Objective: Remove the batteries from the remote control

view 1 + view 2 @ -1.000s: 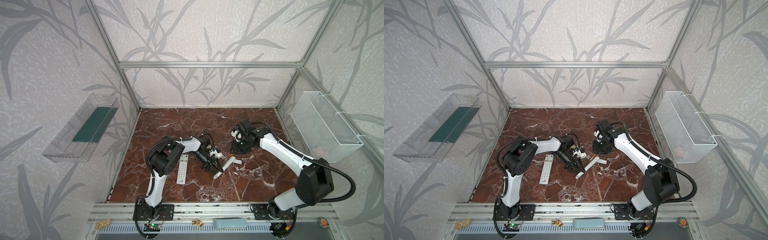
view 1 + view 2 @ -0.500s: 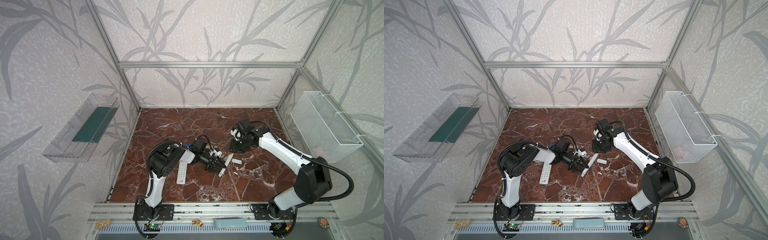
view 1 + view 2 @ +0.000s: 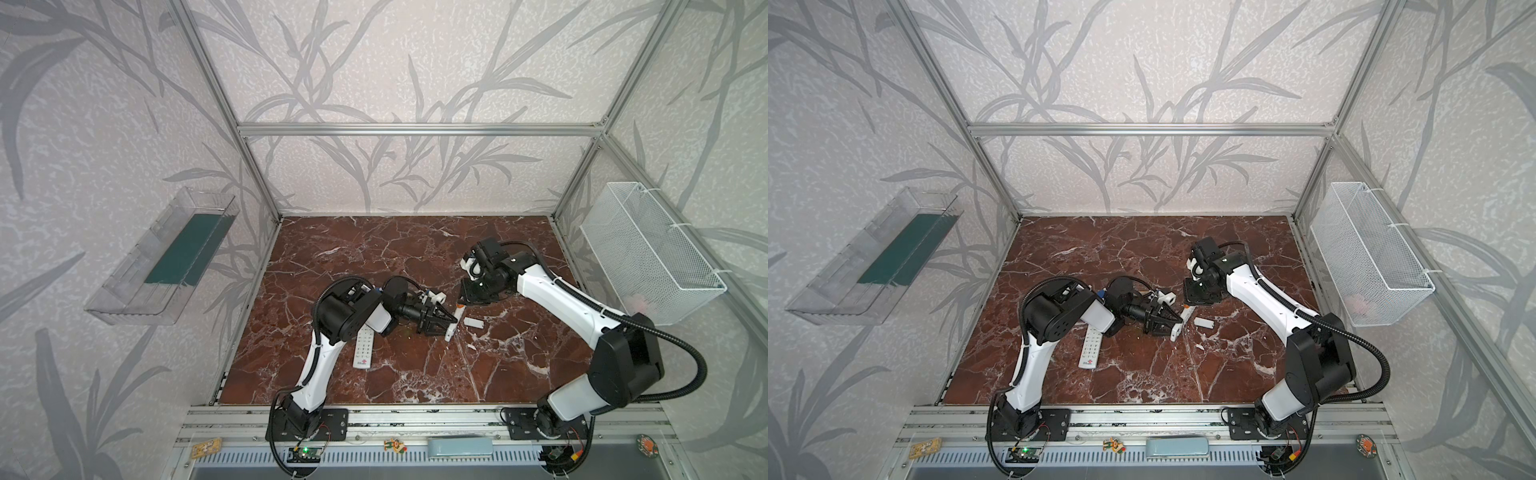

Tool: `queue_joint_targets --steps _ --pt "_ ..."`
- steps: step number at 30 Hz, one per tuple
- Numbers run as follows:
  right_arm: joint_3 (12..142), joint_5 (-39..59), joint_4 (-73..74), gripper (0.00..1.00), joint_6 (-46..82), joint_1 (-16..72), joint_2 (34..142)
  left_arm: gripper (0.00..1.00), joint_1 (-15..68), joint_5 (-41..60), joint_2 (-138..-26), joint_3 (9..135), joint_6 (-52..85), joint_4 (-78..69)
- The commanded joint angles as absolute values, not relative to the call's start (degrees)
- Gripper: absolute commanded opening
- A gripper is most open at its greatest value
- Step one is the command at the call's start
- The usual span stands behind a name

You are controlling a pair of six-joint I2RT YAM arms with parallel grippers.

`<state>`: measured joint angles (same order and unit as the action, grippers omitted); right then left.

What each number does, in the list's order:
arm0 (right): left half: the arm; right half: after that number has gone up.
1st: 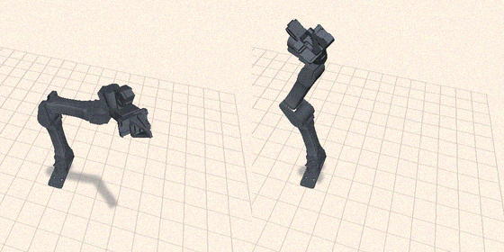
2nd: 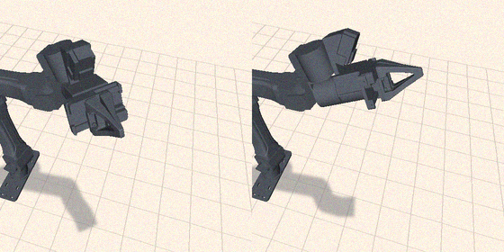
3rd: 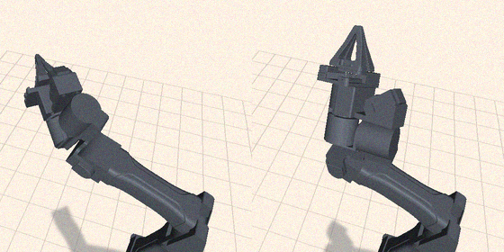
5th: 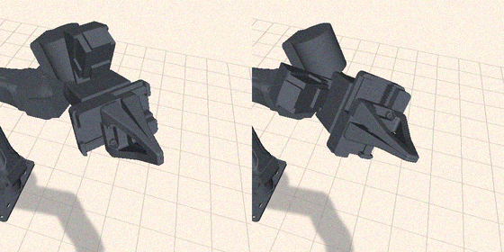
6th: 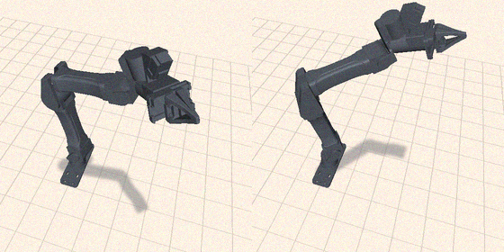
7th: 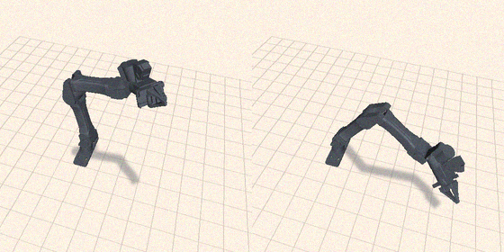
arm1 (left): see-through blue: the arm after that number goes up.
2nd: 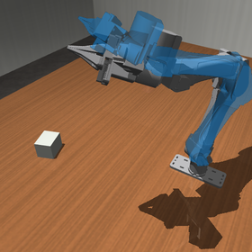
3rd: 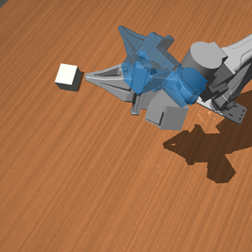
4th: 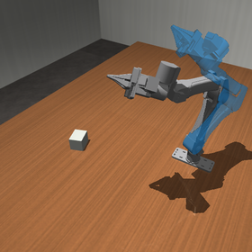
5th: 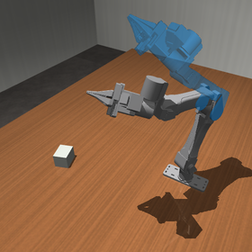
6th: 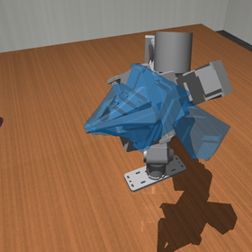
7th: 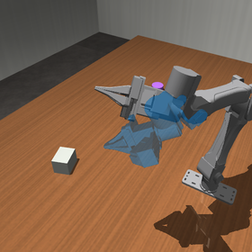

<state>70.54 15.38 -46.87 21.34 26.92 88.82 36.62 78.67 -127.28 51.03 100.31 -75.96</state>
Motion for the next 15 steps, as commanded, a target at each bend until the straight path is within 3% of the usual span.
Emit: queue_joint_targets --steps 1,5,7,9,13,15 --pt "71.7 14.7 -47.9 0.0 21.5 27.2 88.6 0.06 36.4 79.0 -127.1 52.3 102.7 -81.3" --pt "72.1 14.2 -48.5 0.0 21.2 27.2 87.9 0.05 36.1 77.1 -125.7 53.6 100.4 -78.5" --pt "72.3 14.0 -48.6 0.0 21.1 27.2 87.5 0.05 36.1 76.0 -123.3 54.1 93.6 -69.5" --pt "72.5 13.8 -48.6 0.0 21.2 27.2 87.1 0.05 36.1 74.0 -119.0 55.4 79.8 -50.8" --pt "73.2 13.6 -48.9 0.0 20.9 27.2 86.4 0.05 36.1 68.6 -111.4 65.6 44.2 0.1" --pt "73.5 13.4 -48.9 0.0 20.9 27.1 85.9 0.05 35.9 67.1 -110.3 69.1 36.9 11.6"
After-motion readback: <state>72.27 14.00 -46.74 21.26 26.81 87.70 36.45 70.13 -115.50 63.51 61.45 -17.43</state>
